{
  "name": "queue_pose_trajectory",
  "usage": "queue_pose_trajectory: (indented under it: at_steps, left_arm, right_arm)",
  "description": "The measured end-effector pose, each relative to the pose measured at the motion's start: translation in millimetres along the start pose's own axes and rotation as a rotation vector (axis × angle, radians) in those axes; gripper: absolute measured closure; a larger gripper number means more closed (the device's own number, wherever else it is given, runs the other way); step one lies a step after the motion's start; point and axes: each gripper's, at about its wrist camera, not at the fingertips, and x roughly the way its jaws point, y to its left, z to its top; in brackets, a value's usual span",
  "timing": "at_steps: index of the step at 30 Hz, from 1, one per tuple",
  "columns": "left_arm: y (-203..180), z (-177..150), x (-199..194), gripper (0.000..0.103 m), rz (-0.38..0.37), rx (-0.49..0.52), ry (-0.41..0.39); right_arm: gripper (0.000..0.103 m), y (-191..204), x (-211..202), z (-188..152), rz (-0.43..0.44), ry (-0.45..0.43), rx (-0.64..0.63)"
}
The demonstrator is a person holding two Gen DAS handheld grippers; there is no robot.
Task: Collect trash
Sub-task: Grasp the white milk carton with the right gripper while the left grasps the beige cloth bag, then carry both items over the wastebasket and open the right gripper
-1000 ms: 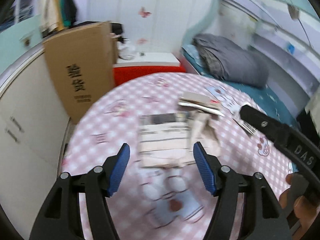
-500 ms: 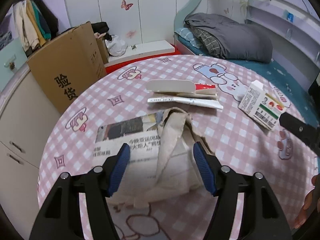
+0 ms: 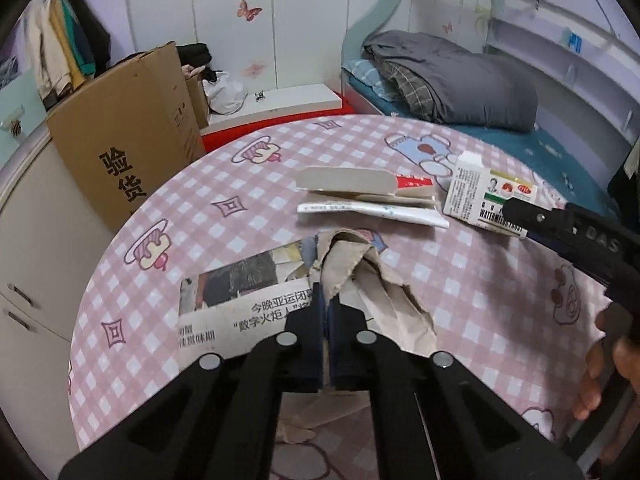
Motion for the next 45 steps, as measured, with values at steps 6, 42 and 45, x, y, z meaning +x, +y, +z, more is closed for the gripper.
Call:
queue_pose_trajectory:
  at_steps: [6, 42, 45]
  left_arm:
    - [22.4, 2.0, -16.7, 0.102, 0.007, -0.054, -0.046]
    - [135.5, -27.7, -128.1, 0.102, 0.026, -0.254, -0.207]
    - [165.2, -40.3, -143.7, 0.102, 0.036, -0.306, -0.218]
  right_arm:
    - [0.051, 6.2, 0.7, 2.2, -0.035, -0.026, -0.023]
    - [0.100, 175.0, -67.9, -41.8, 0.366, -0.026, -0.300]
    - [0.100, 215.8, -63.4, -62.6, 0.425, 0.015, -0.349]
